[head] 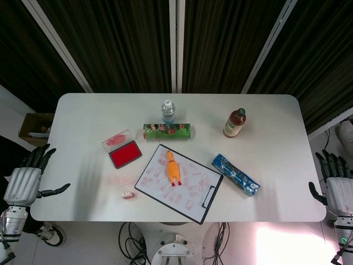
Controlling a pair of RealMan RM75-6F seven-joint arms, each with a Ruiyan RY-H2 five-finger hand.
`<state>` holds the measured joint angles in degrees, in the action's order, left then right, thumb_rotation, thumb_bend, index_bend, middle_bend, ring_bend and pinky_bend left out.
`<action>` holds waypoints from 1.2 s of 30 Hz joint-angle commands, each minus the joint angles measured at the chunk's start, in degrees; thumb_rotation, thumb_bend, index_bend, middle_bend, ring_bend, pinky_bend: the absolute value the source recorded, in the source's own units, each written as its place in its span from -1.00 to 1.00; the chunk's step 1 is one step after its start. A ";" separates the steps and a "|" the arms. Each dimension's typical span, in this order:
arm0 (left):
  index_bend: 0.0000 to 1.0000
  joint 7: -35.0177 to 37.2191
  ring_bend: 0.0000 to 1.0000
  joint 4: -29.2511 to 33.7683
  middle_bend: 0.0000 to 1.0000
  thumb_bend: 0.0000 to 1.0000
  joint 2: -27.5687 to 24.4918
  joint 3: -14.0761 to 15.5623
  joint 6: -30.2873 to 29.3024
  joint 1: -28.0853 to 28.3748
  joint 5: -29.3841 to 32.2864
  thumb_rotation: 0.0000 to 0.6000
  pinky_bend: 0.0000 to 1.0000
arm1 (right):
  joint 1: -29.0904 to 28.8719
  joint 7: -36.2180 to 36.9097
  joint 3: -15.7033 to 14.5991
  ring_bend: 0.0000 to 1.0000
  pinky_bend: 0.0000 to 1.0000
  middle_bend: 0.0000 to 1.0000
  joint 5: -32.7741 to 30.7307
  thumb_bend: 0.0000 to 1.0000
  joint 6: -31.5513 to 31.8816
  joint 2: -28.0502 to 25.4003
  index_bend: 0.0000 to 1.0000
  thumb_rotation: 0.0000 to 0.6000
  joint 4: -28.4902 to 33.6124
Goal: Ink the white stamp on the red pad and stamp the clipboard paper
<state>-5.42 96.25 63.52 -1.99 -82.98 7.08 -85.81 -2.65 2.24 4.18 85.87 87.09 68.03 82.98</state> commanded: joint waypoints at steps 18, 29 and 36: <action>-0.80 -0.54 -0.91 0.64 -0.88 -0.87 0.10 0.21 -0.34 0.18 -1.09 -0.02 -0.67 | 0.14 1.68 0.09 -1.00 -1.00 -1.00 0.35 -0.45 0.49 -0.08 -1.00 1.00 -0.34; -0.78 -1.01 -0.91 1.60 -0.78 -0.87 0.42 3.53 4.60 3.11 -7.37 0.94 -0.67 | 0.39 2.85 0.35 -1.00 -1.00 -1.00 0.09 -0.45 0.88 -0.35 -1.00 1.00 -0.55; -0.78 -2.28 -0.91 2.49 -0.78 -0.86 2.99 5.24 9.54 5.95 -10.08 1.00 -0.67 | 0.29 3.06 0.20 -1.00 -1.00 -1.00 0.01 -0.44 0.38 -0.20 -1.00 1.00 -0.63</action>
<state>-7.39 98.52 65.81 2.77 -74.23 12.40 -95.30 -2.36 5.30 4.39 85.88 87.46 67.83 82.35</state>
